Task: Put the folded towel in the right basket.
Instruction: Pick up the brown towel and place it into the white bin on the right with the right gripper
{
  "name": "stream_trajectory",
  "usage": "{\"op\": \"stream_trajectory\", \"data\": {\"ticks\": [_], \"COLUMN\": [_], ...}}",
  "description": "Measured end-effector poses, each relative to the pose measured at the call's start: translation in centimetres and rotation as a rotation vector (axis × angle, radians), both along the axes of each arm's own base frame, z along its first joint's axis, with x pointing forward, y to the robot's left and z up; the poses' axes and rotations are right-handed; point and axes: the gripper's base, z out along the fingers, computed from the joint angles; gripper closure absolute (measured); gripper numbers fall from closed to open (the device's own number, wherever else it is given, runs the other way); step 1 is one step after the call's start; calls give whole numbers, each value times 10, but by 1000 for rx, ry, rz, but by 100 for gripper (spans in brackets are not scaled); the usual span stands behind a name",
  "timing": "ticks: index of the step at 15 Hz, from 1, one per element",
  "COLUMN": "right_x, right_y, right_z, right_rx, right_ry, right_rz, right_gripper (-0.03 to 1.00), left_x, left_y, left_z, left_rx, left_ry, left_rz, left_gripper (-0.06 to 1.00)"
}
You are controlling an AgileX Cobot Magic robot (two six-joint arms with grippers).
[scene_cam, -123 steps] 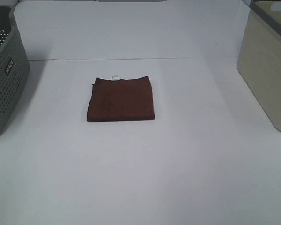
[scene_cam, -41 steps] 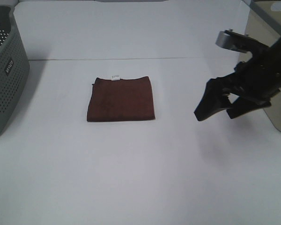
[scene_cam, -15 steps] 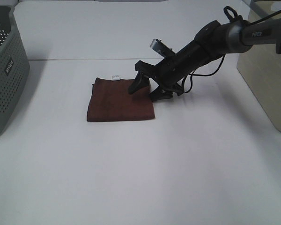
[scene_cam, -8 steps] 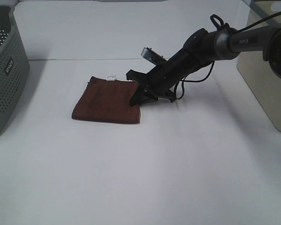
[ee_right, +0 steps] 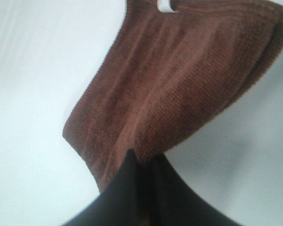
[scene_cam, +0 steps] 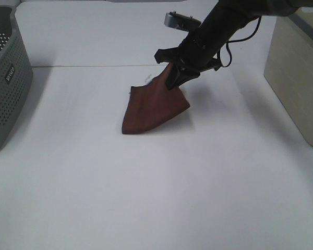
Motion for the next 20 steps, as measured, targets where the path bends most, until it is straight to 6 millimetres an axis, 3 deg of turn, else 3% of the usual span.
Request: {"op": "stream_trajectory", "data": {"ticks": [5,8,13,15,20], "right_x": [-13,-24,-30,-27,-19], "right_y": [-21,-51,-81,-108,-199], "right_z": [66,106,137,144,181], "right_rx": [-165,-421,-590,-584,-420], "right_ry": [-150,-255,-322,-280,-252], "right_rz": [10,-23,-81,-151,-381], "right_gripper": [93,93,93,93,93], "left_x": [0,0,0,0,0], "left_y": [0,0,0,0,0], "left_z": [0,0,0,0,0], "left_rx": [0,0,0,0,0], "left_ry": [0,0,0,0,0], "left_rz": [0,0,0,0,0], "left_gripper": [6,6,6,6,6]}}
